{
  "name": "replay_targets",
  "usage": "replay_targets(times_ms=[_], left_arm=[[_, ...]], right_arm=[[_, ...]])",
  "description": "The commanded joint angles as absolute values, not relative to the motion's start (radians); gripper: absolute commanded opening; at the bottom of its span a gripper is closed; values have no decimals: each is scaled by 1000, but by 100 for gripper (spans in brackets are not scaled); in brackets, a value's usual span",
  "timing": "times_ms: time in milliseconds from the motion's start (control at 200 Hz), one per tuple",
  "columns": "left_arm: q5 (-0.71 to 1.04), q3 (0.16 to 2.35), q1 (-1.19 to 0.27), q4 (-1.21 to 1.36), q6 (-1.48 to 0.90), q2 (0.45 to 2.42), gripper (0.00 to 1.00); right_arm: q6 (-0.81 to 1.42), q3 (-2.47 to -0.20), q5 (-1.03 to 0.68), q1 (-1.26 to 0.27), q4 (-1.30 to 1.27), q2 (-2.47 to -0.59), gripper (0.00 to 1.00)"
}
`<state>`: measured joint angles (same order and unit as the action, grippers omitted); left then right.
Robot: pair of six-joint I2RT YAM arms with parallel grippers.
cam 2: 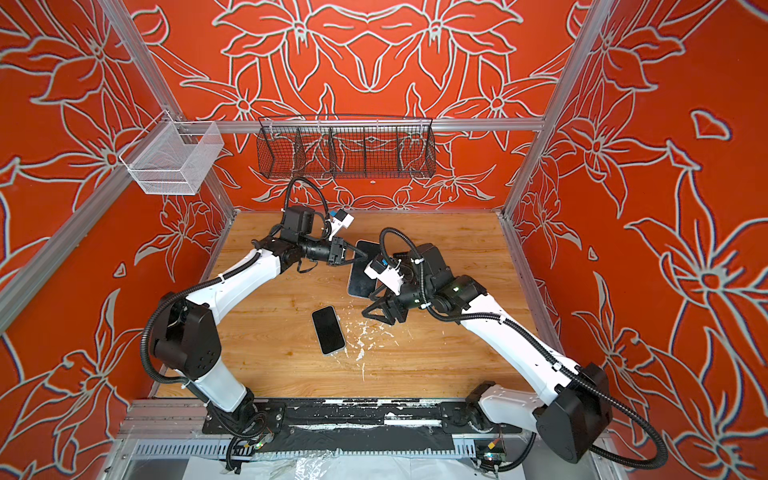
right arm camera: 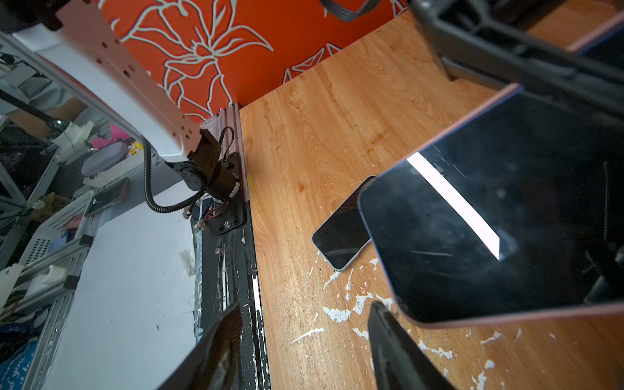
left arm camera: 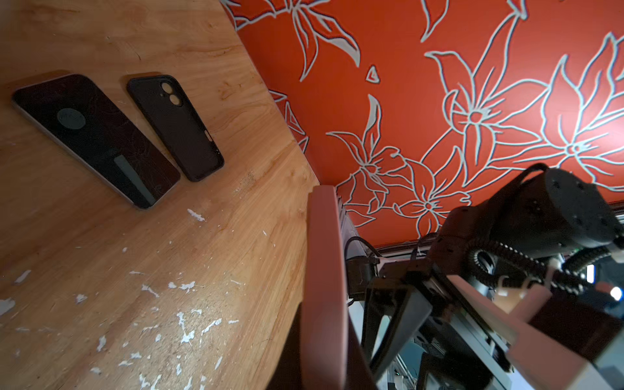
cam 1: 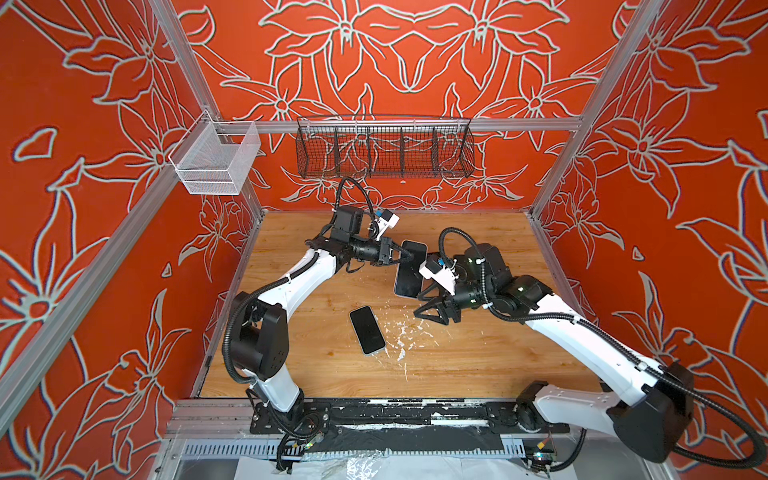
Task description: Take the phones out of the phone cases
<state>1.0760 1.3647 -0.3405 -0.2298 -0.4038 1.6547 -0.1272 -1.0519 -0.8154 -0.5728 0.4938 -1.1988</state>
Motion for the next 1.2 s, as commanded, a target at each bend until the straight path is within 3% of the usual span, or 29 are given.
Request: replay_targets(times_ms=[0, 45, 210, 375, 525, 871, 1196], left_arm=[[1077, 1376, -342, -272, -338, 1581, 0], [1077, 1383, -339, -292, -324, 1571, 0], [1076, 1393, -333, -346, -275, 1534, 0], [1077, 1393, -328, -356, -268, 1511, 0], [1091, 1384, -327, -338, -287, 1495, 0], [1132, 1330, -328, -237, -368, 1471, 0], [1150, 1315, -327, -170, -422, 1465, 0]], right_arm=[[-145, -1092, -842, -546, 548, -1188, 83], [-152, -1099, -839, -536, 571, -1195, 98], [-176, -1100, -864, -517, 600, -1218, 96], [-173, -1100, -916, -517, 581, -1263, 81], [-170, -1104, -951, -525, 551, -1306, 75], [-115, -1083, -994, -538, 420, -1327, 50], [-115, -1078, -1013, -549, 414, -1336, 37]])
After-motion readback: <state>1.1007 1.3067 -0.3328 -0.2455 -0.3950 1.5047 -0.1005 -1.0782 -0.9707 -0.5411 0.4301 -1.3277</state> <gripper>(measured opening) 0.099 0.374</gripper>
